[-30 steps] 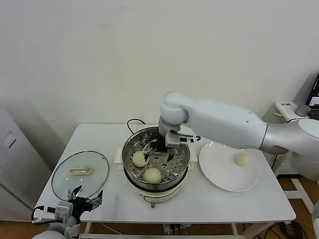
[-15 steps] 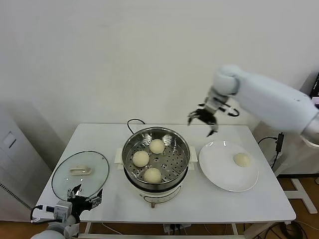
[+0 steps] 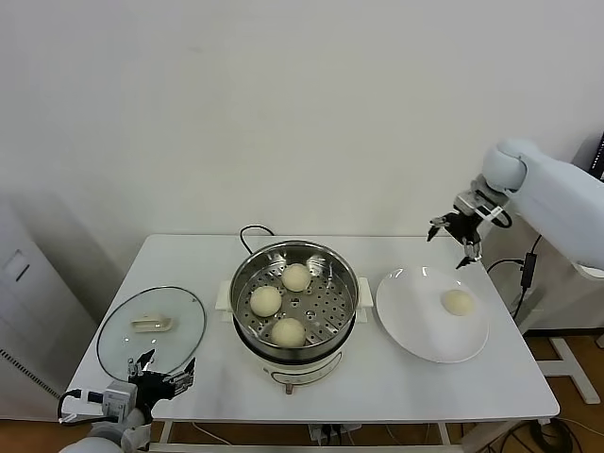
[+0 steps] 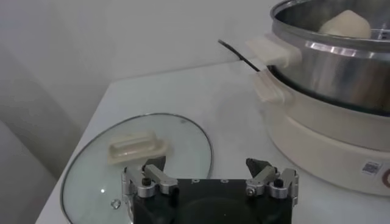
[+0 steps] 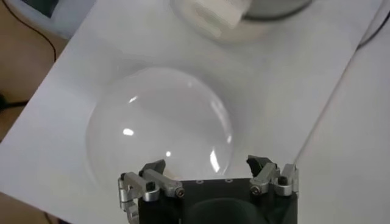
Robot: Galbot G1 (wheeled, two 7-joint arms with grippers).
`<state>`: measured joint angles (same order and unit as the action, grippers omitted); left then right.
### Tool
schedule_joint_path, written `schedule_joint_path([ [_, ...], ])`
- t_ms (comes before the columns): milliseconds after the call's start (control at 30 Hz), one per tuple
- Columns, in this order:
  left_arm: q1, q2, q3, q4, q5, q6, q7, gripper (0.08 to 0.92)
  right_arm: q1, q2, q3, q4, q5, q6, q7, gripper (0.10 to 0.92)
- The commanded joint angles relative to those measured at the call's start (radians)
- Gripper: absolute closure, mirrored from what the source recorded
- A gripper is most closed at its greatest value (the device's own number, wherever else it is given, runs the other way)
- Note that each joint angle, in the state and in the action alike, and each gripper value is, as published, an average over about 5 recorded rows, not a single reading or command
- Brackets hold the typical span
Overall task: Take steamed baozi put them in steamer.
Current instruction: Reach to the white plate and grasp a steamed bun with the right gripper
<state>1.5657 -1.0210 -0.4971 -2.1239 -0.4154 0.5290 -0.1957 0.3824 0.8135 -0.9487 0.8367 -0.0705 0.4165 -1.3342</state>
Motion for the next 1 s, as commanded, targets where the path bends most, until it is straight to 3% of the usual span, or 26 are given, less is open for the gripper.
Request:
schedule_joint_path([
  [33, -0.001, 0.0, 0.002, 0.0, 0.0, 0.001, 0.0, 0.177, -0.177, 0.009, 0.143, -0.158, -0.157, 0.021, 0.048, 0.203],
  [1000, 0.008, -0.004, 0.008, -0.003, 0.0, -0.002, 0.002, 0.177, -0.372, 0.104, 0.356, -0.313, -0.415, -0.038, 0.307, 0.203],
])
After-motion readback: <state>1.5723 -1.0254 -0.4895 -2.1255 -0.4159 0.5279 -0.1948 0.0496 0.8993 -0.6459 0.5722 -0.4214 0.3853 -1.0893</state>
